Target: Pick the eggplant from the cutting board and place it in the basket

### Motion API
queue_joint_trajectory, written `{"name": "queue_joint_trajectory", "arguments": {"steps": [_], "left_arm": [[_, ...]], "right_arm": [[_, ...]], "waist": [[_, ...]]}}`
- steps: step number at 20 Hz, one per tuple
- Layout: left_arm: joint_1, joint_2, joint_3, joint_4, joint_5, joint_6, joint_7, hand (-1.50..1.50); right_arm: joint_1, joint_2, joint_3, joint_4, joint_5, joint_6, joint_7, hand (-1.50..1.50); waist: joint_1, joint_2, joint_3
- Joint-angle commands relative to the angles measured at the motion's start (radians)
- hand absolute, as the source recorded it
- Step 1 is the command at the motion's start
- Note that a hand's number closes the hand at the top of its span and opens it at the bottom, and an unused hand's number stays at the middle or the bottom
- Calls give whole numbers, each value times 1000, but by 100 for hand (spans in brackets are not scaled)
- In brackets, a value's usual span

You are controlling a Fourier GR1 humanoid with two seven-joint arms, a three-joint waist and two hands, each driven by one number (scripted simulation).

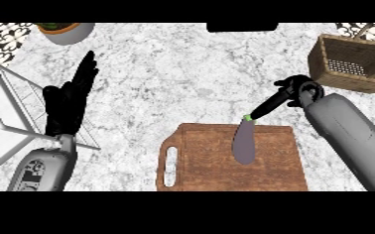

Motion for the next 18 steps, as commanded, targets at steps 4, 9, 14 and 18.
{"name": "queue_joint_trajectory", "arguments": {"steps": [4, 9, 14, 18], "left_arm": [[67, 30, 124, 29, 87, -21, -45, 0], [47, 41, 140, 35, 74, -27, -38, 0], [117, -6, 89, 3, 50, -26, -82, 0], [88, 17, 132, -7, 57, -52, -56, 0]], "right_arm": [[60, 31, 62, -132, 56, -138, 191, -150], [74, 27, 42, -163, 63, -177, 187, -150], [58, 51, 54, -170, 80, -194, 222, -150], [105, 42, 68, -184, 84, -204, 213, -150]], "waist": [[1, 3, -20], [4, 6, -19], [18, 6, -20], [16, 6, -19]]}}
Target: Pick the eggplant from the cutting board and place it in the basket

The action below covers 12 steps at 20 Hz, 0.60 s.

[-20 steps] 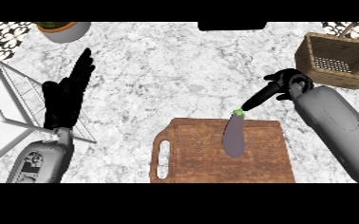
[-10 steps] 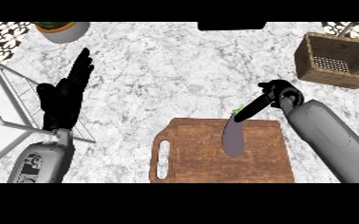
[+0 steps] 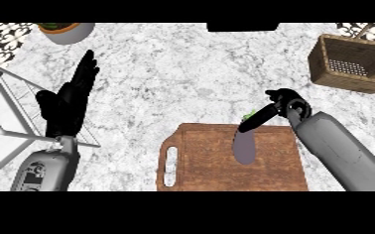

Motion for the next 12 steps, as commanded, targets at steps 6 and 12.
{"name": "queue_joint_trajectory", "arguments": {"steps": [6, 12], "left_arm": [[32, 41, 101, 34, 49, -16, 14, 0], [44, 25, 99, 15, 34, -16, 23, 0]], "right_arm": [[44, 35, 64, -21, 29, -65, 199, -150], [44, 36, 47, 47, 24, -51, 134, -150]], "waist": [[12, 8, -19], [23, 12, -18]]}}
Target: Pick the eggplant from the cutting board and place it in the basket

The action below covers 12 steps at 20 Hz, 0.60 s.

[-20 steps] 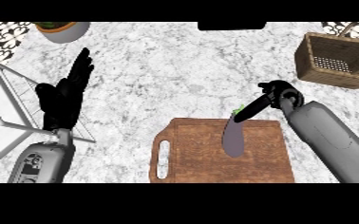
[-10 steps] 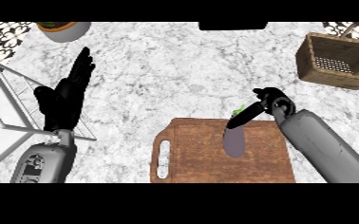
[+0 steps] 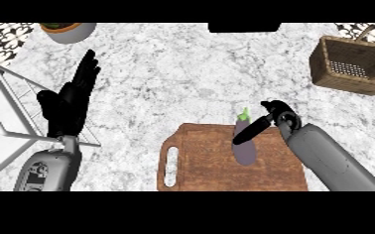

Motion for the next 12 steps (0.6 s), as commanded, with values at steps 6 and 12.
{"name": "queue_joint_trajectory", "arguments": {"steps": [6, 12], "left_arm": [[11, 46, 112, 79, 42, -30, -22, 0], [-13, 59, 121, 57, 34, -32, 23, 0]], "right_arm": [[7, 27, 30, 14, 1, -24, 168, -150], [19, 52, 42, 35, 0, -39, 157, -150]], "waist": [[4, 16, -14], [8, 15, -13]]}}
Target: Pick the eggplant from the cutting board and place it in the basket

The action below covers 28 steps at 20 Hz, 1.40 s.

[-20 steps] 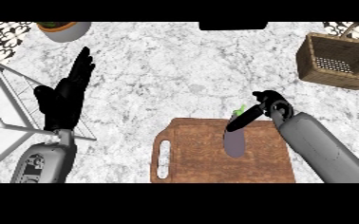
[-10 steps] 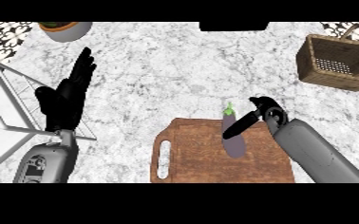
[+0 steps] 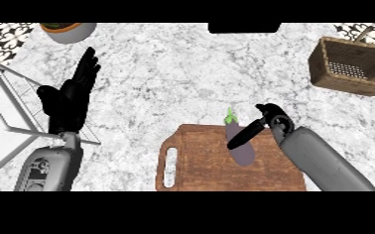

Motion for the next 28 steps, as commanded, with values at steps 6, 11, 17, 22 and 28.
{"name": "queue_joint_trajectory", "arguments": {"steps": [6, 11, 17, 22, 28], "left_arm": [[65, 43, 86, 37, 30, -28, -35, 0], [58, 37, 95, 27, 28, -44, -29, 0], [52, 20, 110, 15, 11, -38, 0, 0], [82, -9, 86, -5, -25, -30, 9, 0], [101, 17, 152, -45, 3, -74, 29, 0]], "right_arm": [[74, 59, 28, -4, -55, 26, 105, 150], [71, 94, 53, 11, -62, 38, 49, 150], [89, 92, 25, -16, -71, 14, 48, 150], [100, -73, 220, -320, 191, 164, -486, 150], [307, -256, 293, -462, 346, 69, -887, 150]], "waist": [[8, 21, -8], [20, 23, -8], [11, 20, -8], [2, -4, -5], [-29, 8, -2]]}}
